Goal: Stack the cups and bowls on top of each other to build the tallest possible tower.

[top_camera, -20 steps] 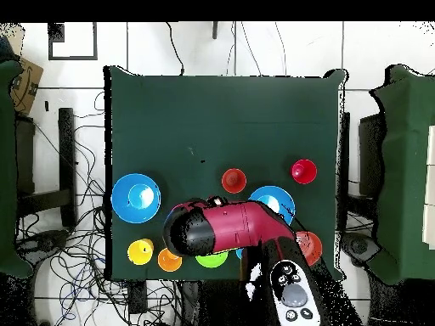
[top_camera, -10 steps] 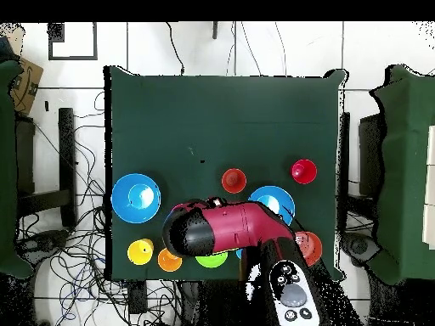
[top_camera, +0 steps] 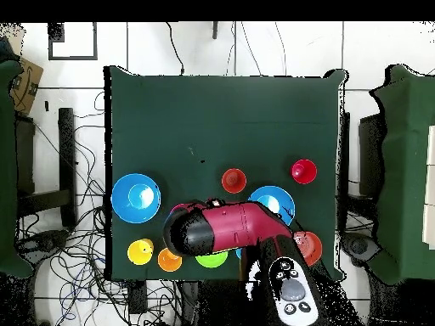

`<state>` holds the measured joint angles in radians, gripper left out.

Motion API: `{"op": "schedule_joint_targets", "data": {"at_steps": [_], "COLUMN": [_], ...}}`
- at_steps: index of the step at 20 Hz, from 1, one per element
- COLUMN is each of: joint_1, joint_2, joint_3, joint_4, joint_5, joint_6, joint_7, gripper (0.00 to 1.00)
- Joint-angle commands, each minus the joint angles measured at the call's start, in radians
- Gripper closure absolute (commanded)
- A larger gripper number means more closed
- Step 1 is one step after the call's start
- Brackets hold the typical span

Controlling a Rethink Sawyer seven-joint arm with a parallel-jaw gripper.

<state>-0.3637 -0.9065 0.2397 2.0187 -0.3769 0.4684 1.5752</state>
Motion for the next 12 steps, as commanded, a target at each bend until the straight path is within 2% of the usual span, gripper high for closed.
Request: {"op": "schedule_joint_targets", "data": {"at_steps": [1,12], "joint_1": [0.019,0.053], "joint_2": [0.100,0.203], "joint_3": [0.001,-0.022], "joint_4": [0.003,-0.049], "joint_5": [-0.059,-0.078], "joint_6": [-0.059,-0.145], "joint_7": [0.086,0.097], "gripper": [0.00,0.00]}}
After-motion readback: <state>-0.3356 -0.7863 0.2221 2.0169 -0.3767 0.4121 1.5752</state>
